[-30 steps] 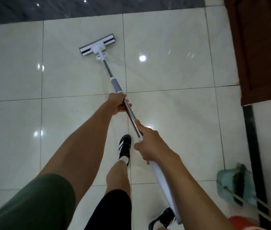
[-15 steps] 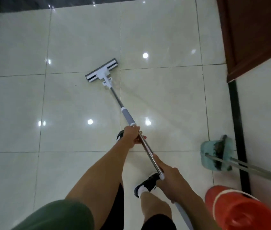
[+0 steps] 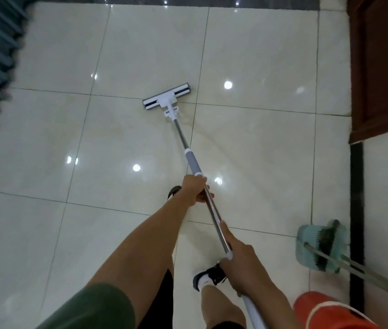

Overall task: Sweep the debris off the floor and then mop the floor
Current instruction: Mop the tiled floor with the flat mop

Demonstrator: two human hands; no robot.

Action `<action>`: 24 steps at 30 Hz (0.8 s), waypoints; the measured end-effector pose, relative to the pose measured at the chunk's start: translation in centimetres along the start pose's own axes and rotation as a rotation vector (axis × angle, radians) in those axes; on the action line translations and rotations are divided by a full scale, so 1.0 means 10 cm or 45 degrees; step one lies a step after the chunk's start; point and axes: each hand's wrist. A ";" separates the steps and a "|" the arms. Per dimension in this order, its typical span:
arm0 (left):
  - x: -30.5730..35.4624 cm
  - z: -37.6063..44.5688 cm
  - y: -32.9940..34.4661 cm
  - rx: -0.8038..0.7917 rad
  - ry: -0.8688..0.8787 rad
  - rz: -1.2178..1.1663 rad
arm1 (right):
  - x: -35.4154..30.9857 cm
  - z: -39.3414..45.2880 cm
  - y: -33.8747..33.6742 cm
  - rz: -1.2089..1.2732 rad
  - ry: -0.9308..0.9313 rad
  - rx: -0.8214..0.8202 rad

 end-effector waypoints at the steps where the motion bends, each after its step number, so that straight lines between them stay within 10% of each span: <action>1: 0.14 0.06 -0.08 0.001 -0.001 -0.011 | -0.14 0.08 -0.03 0.019 -0.003 -0.008; 17: 3.49 1.58 -1.48 0.068 0.139 0.037 | -3.02 2.48 -1.29 0.024 0.001 0.105; 24: 3.64 1.63 -1.47 0.003 0.109 0.035 | -3.08 2.53 -1.42 -0.011 0.059 0.138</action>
Point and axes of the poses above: each hand's wrist, its own z-axis towards the middle knuckle, its own y-axis out of the palm, x = y × z, and after that the axes turned 8 degrees about -x, right-handed
